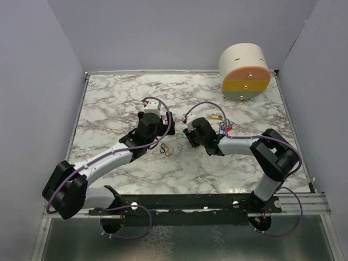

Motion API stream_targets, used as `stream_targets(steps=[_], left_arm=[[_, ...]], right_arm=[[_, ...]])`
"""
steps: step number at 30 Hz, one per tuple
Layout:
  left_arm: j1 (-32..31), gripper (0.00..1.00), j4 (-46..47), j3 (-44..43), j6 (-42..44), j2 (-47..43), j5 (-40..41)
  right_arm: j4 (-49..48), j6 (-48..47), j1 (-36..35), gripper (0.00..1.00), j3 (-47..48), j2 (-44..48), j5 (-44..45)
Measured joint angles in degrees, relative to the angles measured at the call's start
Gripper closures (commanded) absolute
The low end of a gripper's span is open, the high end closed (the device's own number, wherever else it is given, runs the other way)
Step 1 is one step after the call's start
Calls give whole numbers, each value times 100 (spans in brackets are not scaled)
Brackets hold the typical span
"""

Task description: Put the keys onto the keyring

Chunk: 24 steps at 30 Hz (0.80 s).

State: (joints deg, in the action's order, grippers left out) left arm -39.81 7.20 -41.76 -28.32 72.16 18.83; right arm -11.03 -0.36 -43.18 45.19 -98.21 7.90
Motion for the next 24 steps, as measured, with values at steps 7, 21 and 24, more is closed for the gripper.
stream_targets(steps=[7,21,24], left_arm=[[2,1,2,0,0,22,0],[9,1,7,0,0,85,-24],[11,1,7,0,0,94,-37]], right_arm=[[-98,-94,0,80,63,-136,66],[-179,-162,-11,99,-22,162,275],[-212,-116,-33,99,-179,697,212]])
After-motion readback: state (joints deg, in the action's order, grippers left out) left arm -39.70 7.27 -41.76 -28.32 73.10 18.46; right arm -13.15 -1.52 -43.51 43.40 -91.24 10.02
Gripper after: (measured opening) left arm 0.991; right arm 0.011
